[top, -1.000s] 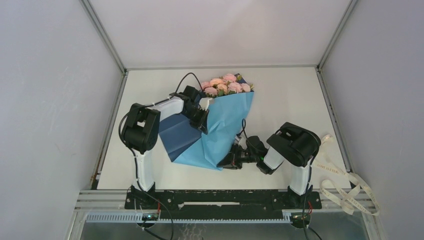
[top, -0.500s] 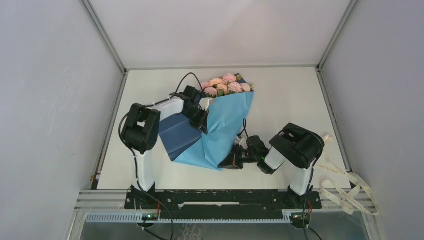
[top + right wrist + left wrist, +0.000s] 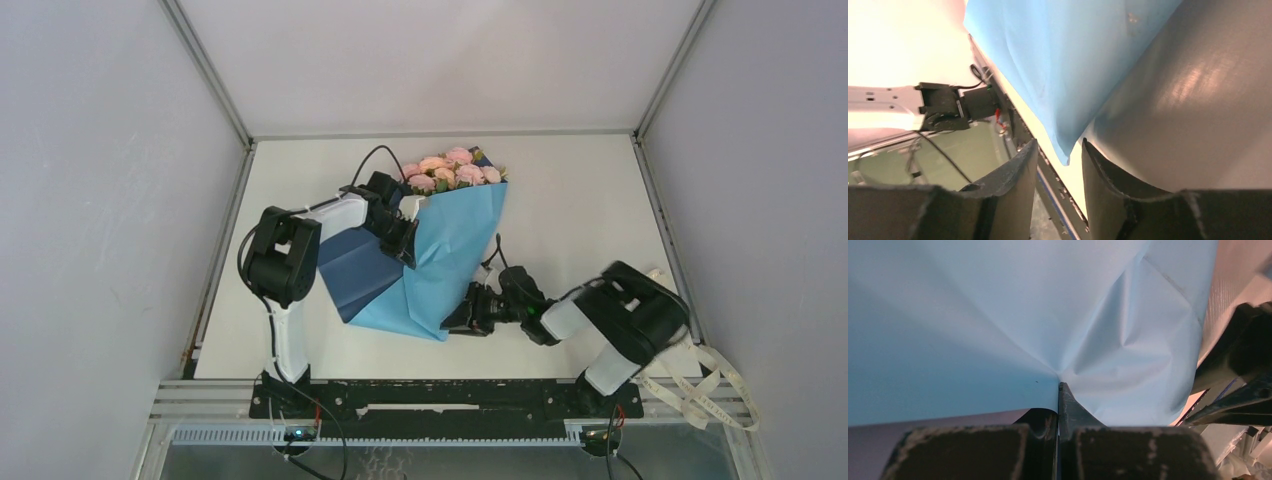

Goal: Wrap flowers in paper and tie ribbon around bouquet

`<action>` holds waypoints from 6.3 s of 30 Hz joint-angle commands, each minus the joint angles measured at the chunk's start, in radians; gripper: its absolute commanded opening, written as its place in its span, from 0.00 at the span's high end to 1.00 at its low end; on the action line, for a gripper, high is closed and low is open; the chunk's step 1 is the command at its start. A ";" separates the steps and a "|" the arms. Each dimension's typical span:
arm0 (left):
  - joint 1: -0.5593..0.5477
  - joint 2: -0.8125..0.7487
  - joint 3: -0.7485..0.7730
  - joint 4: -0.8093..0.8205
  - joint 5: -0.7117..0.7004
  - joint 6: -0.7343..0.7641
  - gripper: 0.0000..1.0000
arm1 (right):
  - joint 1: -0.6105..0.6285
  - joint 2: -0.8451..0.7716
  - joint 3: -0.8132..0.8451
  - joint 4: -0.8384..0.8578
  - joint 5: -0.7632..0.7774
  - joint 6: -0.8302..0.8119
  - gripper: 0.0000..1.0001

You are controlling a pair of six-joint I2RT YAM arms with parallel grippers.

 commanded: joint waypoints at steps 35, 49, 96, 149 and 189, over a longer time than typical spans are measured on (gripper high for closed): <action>-0.016 -0.407 -0.069 -0.178 0.028 0.343 0.77 | 0.027 0.245 0.479 -0.490 0.000 -0.345 1.00; -0.501 -0.578 -0.453 0.124 -0.459 0.646 0.88 | 0.001 0.294 0.479 -0.450 -0.038 -0.306 1.00; -0.627 -0.571 -0.733 -0.205 -0.802 0.927 0.97 | -0.054 0.233 0.448 -0.551 0.010 -0.383 1.00; 0.500 -0.471 -0.623 0.397 0.256 -0.447 0.22 | -0.017 0.185 0.556 -0.674 0.054 -0.387 1.00; 0.658 -0.354 -0.660 1.072 0.248 -0.742 0.14 | -0.024 0.194 0.556 -0.700 0.051 -0.432 1.00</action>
